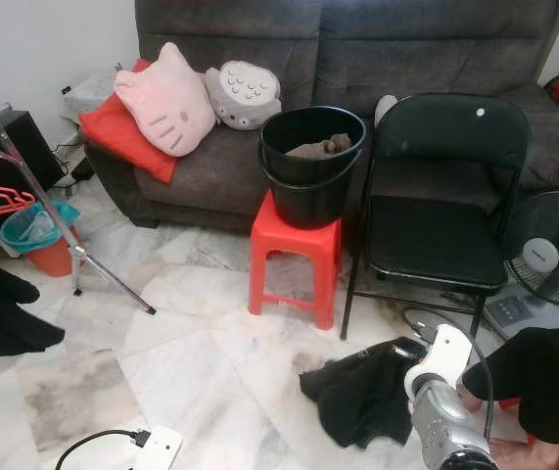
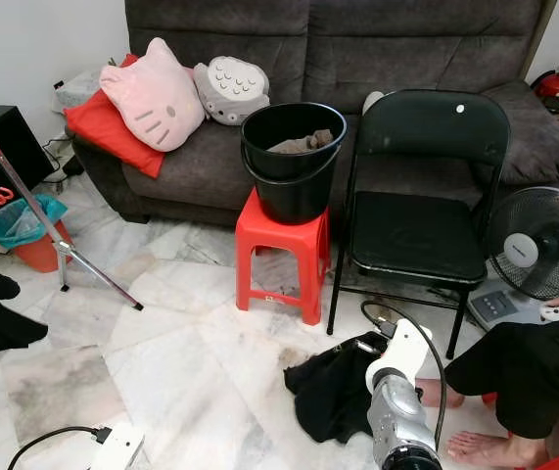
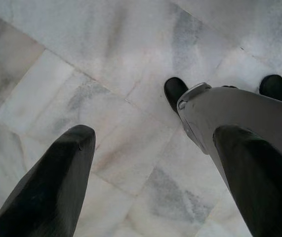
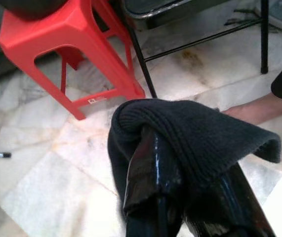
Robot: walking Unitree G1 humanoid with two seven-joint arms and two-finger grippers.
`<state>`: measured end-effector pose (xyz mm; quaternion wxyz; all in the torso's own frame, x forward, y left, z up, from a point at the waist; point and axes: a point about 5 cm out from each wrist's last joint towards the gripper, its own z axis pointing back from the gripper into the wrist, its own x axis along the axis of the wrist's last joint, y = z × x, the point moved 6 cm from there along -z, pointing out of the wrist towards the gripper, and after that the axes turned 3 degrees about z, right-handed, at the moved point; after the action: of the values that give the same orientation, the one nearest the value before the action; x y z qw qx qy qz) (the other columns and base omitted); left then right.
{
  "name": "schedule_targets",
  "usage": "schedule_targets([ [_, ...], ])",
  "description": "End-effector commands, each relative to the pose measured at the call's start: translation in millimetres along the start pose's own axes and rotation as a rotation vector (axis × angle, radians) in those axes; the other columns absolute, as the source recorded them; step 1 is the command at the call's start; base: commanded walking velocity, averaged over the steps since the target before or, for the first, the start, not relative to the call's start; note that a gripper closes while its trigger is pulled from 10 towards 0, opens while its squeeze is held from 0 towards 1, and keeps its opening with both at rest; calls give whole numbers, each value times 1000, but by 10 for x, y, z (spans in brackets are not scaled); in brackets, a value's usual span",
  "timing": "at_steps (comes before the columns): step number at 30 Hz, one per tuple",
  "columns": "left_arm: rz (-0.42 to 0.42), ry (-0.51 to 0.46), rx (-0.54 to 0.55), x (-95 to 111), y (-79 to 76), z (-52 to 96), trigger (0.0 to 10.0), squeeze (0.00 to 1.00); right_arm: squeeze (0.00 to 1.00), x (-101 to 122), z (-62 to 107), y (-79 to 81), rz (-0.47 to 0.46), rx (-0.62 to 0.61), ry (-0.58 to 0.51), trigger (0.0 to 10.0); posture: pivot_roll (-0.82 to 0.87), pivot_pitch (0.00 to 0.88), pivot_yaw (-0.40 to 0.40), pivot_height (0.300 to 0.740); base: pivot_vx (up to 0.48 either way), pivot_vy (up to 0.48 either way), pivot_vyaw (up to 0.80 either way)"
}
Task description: Hang hanger
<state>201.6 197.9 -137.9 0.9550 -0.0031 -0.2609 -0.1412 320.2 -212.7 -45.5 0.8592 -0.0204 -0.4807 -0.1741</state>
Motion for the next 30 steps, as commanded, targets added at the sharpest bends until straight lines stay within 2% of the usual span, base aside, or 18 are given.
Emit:
schedule_targets([
  [1, 36, 3, 21, -45, 49, 15, 10000, 0, 0, 24, -6, 9, 67, 10, -14, 10000, -36, 0, 63, 740, 0, 0, 0],
  [3, 96, 6, 34, -76, 58, 17, 10000, 0, 0, -109, 13, -6, 221, 34, 19, 10000, -36, 0, 63, 740, 0, 0, 0],
  [4, 119, 7, 39, -88, 59, 19, 10000, 0, 0, -160, 22, -12, 258, 39, 31, 10000, -40, 0, 61, 740, 0, 0, 0],
  [6, 135, 7, 42, -96, 60, 20, 10000, 0, 0, -205, 30, -22, 283, 41, 45, 10000, -40, 0, 61, 740, 0, 0, 0],
  [7, 172, 8, 47, -112, 59, 21, 10000, 0, 0, -352, 54, -122, 327, 19, 101, 10000, -37, 0, 59, 740, 0, 0, 0],
  [10, 202, 5, 51, -119, 57, 22, 10000, 0, 0, -508, 96, -289, 373, -22, 164, 10000, -36, 0, 58, 740, 0, 0, 0],
  [14, 207, -5, 52, -102, 58, 20, 10000, 0, 0, -680, 159, -426, 473, -29, 232, 10000, -27, 0, 54, 740, 0, 0, 0],
  [17, 229, -16, 62, -83, 74, 21, 10000, 0, 0, -661, 165, -508, 437, -63, 223, 10000, -21, 0, 55, 740, 0, 0, 0],
  [20, 226, -14, 62, -81, 80, 21, 10000, 0, 0, -632, 157, -500, 412, -65, 203, 10000, -27, 0, 60, 740, 0, 0, 0],
  [25, 226, -17, 61, -66, 85, 20, 10000, 0, 0, -545, 126, -399, 360, -43, 148, 10000, -25, 0, 63, 740, 0, 0, 0],
  [30, 224, -20, 63, -55, 87, 18, 10000, 0, 0, -526, 115, -331, 393, -14, 135, 10000, -22, 0, 61, 740, 0, 0, 178],
])
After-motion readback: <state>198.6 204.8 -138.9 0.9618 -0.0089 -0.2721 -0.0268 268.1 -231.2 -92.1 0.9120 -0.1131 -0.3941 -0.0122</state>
